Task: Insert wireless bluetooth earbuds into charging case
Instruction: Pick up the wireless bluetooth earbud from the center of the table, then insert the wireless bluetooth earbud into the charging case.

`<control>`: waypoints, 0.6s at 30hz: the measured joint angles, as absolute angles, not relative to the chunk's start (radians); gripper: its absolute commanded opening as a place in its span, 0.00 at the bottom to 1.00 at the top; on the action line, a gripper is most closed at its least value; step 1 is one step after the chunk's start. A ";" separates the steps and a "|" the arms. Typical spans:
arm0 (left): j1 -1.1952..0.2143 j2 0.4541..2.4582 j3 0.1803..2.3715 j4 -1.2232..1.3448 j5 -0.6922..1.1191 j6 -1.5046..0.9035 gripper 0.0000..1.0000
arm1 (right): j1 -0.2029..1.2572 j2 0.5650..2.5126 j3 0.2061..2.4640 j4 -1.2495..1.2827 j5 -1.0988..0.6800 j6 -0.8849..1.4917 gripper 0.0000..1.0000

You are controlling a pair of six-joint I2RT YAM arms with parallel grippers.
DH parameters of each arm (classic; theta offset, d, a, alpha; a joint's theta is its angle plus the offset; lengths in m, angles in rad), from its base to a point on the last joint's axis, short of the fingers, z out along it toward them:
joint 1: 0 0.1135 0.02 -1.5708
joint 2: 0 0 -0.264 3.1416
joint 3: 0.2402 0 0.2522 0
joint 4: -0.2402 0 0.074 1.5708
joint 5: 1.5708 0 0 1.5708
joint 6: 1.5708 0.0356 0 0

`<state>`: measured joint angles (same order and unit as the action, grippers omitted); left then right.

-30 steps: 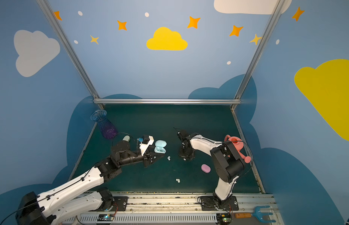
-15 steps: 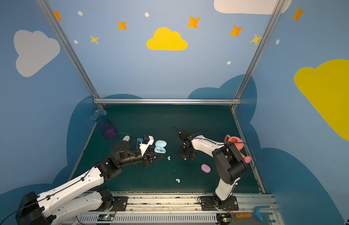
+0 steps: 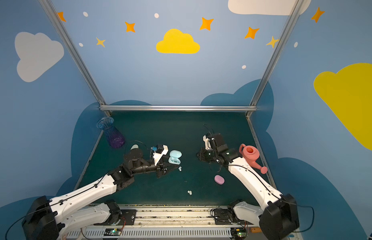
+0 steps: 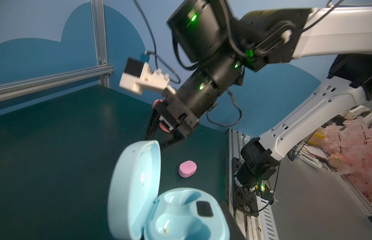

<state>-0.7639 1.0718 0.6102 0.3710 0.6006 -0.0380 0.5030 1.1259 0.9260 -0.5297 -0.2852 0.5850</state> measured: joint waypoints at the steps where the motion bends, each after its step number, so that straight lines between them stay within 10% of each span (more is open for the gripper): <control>1: -0.764 1.082 0.611 0.382 0.608 -0.038 0.14 | 0.501 1.090 0.927 -0.528 -0.300 0.586 0.16; 18: -0.764 1.244 0.693 0.614 0.769 -0.046 0.14 | 0.499 0.783 0.994 -0.507 -0.606 0.625 0.16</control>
<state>-0.7643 1.2438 0.6930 0.6144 0.7689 -0.0463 0.4988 0.7834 0.9936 -0.5072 -0.6064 0.6254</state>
